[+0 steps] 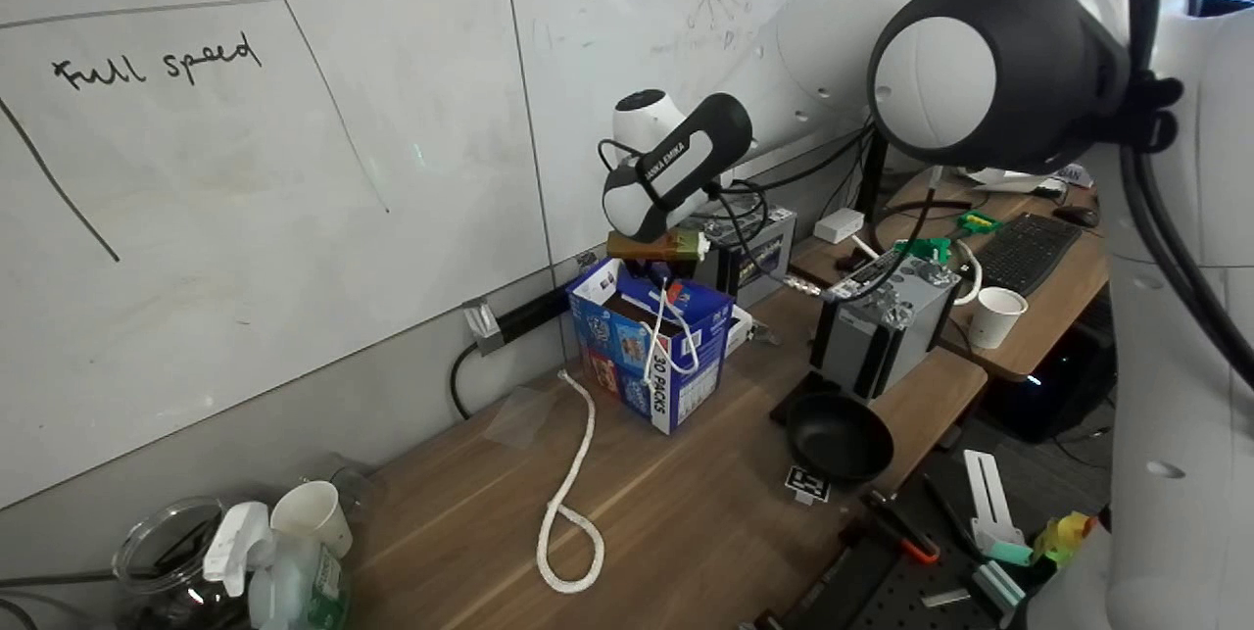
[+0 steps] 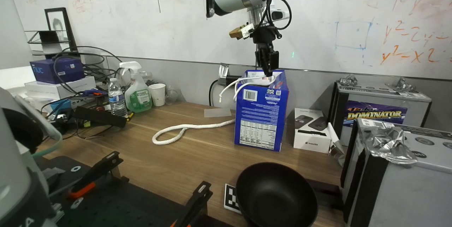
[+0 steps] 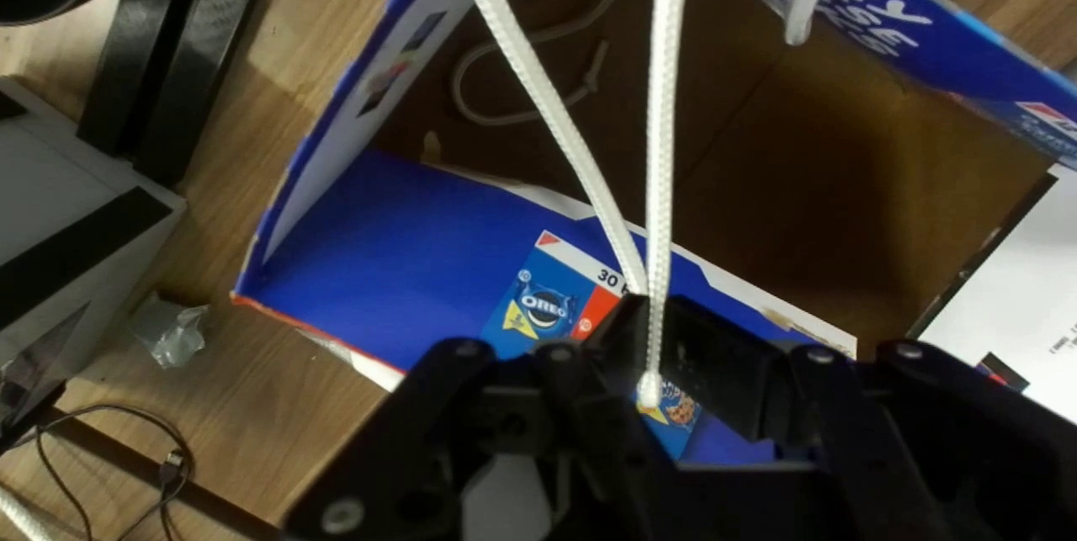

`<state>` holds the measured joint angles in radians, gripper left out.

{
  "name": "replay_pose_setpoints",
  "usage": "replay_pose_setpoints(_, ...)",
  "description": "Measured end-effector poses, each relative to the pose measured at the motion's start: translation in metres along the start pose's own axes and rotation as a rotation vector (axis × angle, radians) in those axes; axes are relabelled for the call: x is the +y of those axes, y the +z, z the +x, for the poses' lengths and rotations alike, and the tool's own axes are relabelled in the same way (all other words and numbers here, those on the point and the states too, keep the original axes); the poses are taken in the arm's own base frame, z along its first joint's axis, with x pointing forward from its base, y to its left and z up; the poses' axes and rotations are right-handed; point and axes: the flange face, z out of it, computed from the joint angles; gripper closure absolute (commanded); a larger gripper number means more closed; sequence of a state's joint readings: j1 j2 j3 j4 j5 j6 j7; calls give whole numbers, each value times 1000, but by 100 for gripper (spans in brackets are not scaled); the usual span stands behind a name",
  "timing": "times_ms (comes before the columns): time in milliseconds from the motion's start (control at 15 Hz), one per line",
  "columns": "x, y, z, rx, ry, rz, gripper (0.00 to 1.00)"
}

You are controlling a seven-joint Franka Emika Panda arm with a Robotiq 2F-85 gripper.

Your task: Put the white ropes inside the blue box

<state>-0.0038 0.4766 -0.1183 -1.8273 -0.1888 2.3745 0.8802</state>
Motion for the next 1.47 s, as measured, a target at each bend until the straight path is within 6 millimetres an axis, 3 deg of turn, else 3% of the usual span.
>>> replay_pose_setpoints(67,-1,2,0,-7,-5,2,62)
replay_pose_setpoints(200,-2,6,0,-17,-18,6,56)
replay_pose_setpoints(667,-4,6,3,-33,-43,15,3)
replay_pose_setpoints(1067,-4,-9,-3,-40,-57,9,0)
replay_pose_setpoints(1267,-2,-30,-27,-56,-86,1,0)
replay_pose_setpoints(1467,8,-54,-65,-80,-132,-12,0)
